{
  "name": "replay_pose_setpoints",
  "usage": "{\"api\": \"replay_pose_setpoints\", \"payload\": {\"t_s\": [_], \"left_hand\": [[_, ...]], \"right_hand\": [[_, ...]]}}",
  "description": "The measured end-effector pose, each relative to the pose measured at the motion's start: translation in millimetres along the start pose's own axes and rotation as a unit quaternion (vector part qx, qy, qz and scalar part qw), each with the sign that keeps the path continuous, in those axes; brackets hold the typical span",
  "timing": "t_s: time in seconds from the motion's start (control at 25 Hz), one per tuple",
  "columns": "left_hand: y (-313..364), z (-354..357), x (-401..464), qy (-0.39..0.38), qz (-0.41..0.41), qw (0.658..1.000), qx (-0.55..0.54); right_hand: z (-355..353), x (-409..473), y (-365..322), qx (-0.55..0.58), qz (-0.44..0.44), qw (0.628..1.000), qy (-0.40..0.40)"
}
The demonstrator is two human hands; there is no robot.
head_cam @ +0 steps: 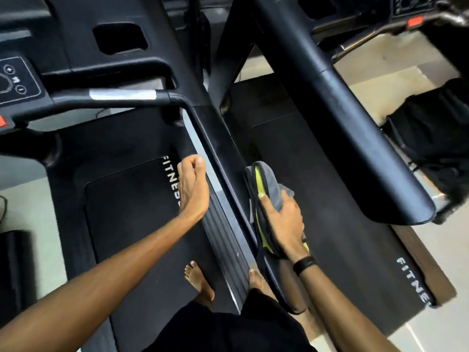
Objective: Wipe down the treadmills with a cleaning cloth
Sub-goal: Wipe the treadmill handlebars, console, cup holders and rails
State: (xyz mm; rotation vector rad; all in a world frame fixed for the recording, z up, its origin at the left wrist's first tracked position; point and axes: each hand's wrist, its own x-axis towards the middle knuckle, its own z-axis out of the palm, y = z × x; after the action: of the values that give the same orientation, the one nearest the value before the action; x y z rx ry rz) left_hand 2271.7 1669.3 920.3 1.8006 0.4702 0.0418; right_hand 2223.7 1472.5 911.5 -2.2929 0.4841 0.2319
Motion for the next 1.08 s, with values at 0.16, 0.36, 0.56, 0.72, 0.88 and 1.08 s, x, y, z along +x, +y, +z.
{"api": "replay_pose_setpoints", "payload": {"t_s": [0.16, 0.36, 0.56, 0.72, 0.88, 1.08], "left_hand": [[9, -10, 20, 0.012, 0.059, 0.998, 0.002], [14, -12, 40, 0.056, 0.186, 0.979, 0.060], [26, 0, 73, 0.070, 0.277, 0.950, 0.124], [43, 3, 105, 0.080, 0.312, 0.933, 0.159], [51, 5, 125, 0.044, 0.365, 0.914, 0.174], [60, -8, 149, 0.016, 0.408, 0.896, 0.175]], "right_hand": [[22, 6, -65, -0.165, -0.070, 0.982, 0.066], [50, 57, -121, -0.148, -0.099, 0.981, 0.079], [49, 130, -118, 0.074, 0.033, 0.995, -0.054], [48, 141, -88, 0.359, 0.139, 0.913, -0.134], [33, 100, -57, 0.161, 0.117, 0.976, -0.085], [56, 69, -126, -0.129, -0.078, 0.986, 0.073]]}}
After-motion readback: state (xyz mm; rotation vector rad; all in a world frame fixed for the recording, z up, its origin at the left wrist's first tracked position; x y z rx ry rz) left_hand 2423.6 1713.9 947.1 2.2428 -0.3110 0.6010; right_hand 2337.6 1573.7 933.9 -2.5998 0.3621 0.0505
